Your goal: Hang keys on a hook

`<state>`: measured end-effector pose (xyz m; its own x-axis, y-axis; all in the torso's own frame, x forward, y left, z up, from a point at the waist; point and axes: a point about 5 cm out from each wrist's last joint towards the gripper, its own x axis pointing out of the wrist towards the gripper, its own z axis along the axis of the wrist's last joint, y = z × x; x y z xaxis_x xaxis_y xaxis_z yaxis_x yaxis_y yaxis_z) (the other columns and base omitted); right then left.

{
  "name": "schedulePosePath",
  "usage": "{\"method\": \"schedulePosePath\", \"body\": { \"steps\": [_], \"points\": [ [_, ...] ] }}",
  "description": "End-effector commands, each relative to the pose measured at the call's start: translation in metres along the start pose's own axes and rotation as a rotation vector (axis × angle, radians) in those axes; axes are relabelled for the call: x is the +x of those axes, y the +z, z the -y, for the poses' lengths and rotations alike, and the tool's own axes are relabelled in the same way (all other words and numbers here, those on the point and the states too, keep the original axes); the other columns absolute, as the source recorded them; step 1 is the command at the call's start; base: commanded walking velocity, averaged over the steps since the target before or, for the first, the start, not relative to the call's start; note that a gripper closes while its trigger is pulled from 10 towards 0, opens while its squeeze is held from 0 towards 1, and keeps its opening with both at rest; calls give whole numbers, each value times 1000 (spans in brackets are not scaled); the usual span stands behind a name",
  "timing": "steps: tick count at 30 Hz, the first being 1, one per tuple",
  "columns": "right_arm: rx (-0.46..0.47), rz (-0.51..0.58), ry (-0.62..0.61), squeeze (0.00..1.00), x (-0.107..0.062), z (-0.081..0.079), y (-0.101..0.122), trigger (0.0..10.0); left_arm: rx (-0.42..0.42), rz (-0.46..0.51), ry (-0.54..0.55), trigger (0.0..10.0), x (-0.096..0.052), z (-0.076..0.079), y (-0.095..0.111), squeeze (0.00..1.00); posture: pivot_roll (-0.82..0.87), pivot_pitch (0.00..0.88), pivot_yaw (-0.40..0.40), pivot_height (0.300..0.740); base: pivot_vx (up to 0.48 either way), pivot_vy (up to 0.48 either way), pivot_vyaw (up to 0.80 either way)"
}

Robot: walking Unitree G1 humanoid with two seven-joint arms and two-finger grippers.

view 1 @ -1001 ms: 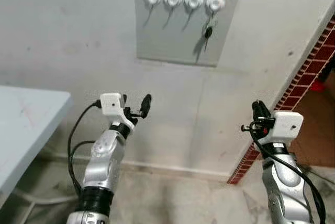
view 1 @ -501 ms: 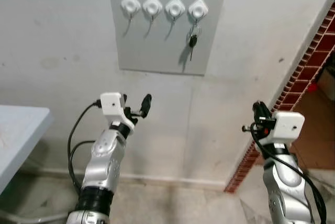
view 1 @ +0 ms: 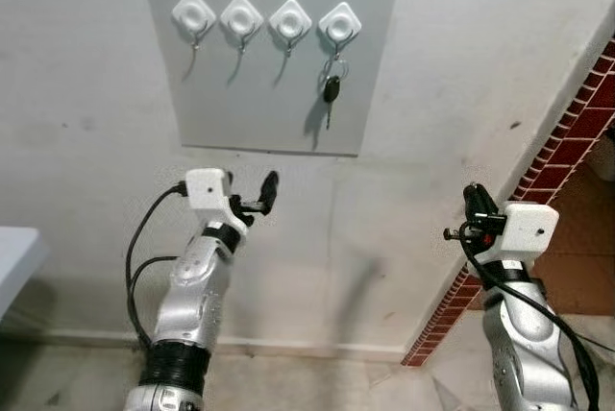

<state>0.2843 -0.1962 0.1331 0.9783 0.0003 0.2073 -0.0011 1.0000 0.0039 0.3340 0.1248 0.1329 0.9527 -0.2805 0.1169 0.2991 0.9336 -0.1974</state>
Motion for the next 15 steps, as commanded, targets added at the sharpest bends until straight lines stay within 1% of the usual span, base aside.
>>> {"method": "schedulePosePath", "body": {
  "steps": [1, 3, 5, 10, 12, 15],
  "points": [
    [10, 18, 49, 0, 5, -8, 6, 10000, 44, 11, -24, 10000, 0, 0, 6, 0, -43, 0, -31, 740, 0, 0, 0],
    [16, 16, 87, 0, 8, -12, 6, 10000, 65, 9, -51, 10000, 1, 2, 8, 0, -43, 0, -31, 740, 0, 0, 0],
    [-1, 21, 142, 0, 13, -17, 9, 10000, 92, 20, -93, 10000, 2, 7, 12, 0, -42, 0, -33, 740, 0, 0, 0],
    [3, 39, 197, 0, 21, -23, 14, 10000, 112, 31, -156, 10000, 3, 16, 17, 0, -39, 0, -36, 740, 0, 0, 0],
    [-2, 59, 236, 0, 28, -29, 19, 10000, 126, 44, -209, 10000, 2, 23, 21, 0, -38, 0, -38, 740, 0, 0, 0],
    [8, 76, 262, 0, 35, -34, 25, 10000, 129, 58, -238, 10000, 3, 29, 25, 0, -36, 0, -40, 740, 0, 0, 0]
  ]
}}
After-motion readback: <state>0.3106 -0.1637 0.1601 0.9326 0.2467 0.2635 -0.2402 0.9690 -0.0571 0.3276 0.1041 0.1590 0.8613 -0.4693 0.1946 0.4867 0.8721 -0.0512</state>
